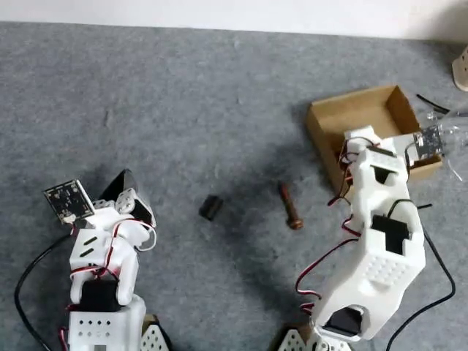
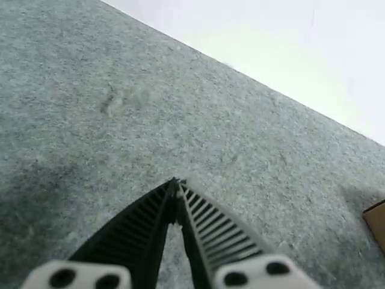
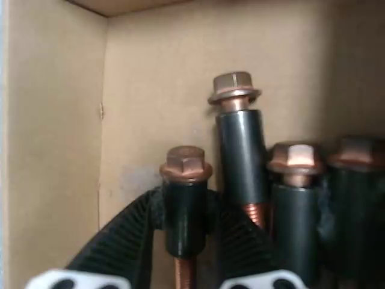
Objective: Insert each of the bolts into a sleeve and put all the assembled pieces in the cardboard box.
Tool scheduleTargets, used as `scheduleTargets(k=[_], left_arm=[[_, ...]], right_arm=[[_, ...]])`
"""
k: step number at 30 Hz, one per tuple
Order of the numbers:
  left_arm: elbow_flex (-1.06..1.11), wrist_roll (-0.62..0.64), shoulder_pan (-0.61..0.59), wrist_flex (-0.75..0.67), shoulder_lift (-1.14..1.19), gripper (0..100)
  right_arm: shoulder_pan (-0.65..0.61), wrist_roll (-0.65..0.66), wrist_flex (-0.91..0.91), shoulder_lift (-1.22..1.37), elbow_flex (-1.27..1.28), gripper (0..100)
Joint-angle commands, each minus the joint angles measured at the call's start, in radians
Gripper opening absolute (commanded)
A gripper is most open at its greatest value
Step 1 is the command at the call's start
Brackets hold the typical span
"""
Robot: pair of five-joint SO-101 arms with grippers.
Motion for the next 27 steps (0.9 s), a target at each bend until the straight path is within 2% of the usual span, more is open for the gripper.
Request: scheduleTargets(k=[1,3,6,9,14,20,24,27], left_arm=[[0.022,-0.008,-0.008,-0.037,0.010,1],[0.022,-0.008,-0.008,-0.034,0.010,1],[0.022,-0.008,-0.008,-0.034,0.010,1],[0.022,-0.008,-0.008,-0.032,0.010,1],[0.022,-0.008,-0.008,-0.034,0.010,1],[0.022,-0.008,-0.008,-0.035,0.010,1],[0.022,-0.008,-0.008,-0.037,0.010,1],[0.022,-0.008,-0.008,-0.037,0.010,1]], right_arm=[[0.013,-0.003,-0.030,-0.013,-0.047,1.5],[0.008,0.069,-0.030,-0.012,-0.050,6.2],[-0.012,0.181,-0.030,-0.010,-0.047,20.4],[-0.028,0.204,-0.033,-0.010,-0.047,31.3],[-0.028,0.201,-0.031,-0.039,-0.050,32.1],[-0.061,0.199,-0.005,-0.302,0.036,32.1],[-0.199,0.199,0.022,-0.568,0.217,32.1],[-0.374,0.199,0.054,-0.791,0.384,32.1]])
